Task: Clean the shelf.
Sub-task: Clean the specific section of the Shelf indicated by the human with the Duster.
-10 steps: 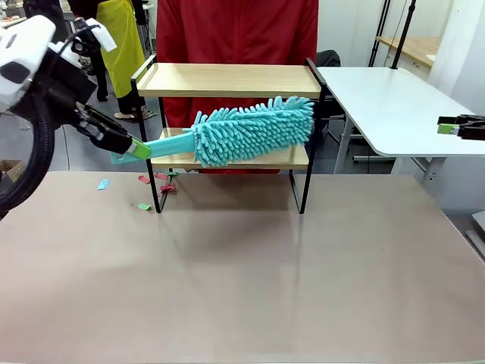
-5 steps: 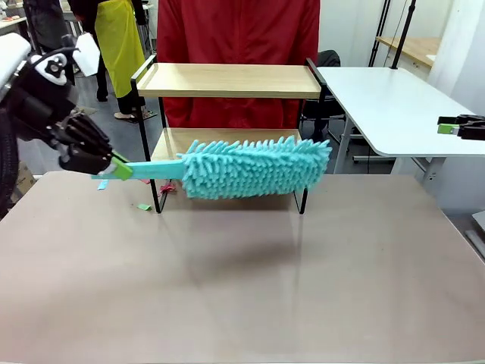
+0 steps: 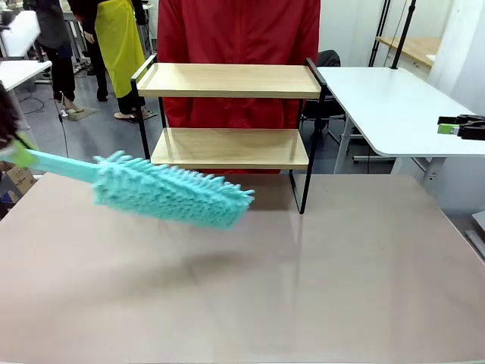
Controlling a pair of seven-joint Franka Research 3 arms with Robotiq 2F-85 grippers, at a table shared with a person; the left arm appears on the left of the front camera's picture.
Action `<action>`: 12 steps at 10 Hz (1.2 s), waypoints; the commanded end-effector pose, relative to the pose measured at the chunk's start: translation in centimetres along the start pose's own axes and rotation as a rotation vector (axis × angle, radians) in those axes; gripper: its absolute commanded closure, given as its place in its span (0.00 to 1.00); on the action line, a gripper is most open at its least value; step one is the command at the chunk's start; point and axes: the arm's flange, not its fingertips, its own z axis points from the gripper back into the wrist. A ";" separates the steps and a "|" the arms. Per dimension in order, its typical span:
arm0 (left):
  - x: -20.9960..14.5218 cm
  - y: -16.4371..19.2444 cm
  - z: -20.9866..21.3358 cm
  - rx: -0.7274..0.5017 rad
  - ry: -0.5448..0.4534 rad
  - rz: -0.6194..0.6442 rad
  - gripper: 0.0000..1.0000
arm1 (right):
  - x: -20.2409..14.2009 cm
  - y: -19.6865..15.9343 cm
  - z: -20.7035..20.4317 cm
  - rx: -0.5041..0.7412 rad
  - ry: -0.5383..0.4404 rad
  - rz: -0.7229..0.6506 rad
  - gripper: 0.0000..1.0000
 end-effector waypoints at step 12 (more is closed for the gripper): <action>2.3 0.5 4.3 -0.055 0.357 -0.222 0.87 | 0.3 0.1 -0.1 0.002 0.001 0.006 0.00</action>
